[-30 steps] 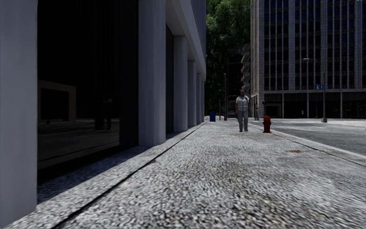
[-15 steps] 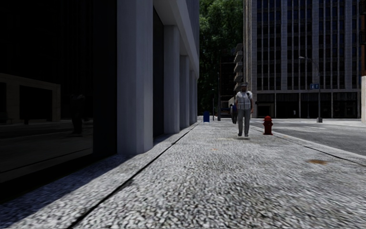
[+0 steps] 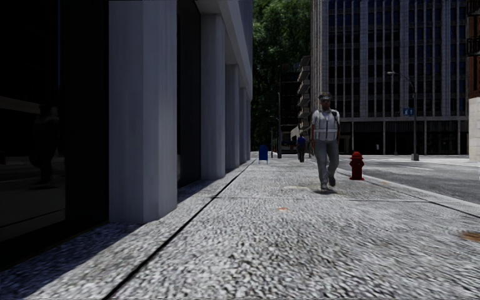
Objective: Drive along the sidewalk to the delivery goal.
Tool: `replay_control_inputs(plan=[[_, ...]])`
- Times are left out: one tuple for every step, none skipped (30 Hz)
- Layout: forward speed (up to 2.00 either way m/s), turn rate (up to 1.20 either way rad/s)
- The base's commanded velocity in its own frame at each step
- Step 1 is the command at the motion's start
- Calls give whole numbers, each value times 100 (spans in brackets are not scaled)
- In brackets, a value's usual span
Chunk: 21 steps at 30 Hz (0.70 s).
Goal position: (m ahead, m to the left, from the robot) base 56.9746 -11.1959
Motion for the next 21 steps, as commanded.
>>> replay_control_inputs(plan=[[200,-28],[200,-28],[200,-28],[200,-23],[200,-23],[200,-13],[200,-8],[200,0],[200,0],[200,0],[200,0],[200,0],[200,0],[200,0],[200,0],[200,0],[200,0],[200,0],[200,0],[200,0],[200,0]])
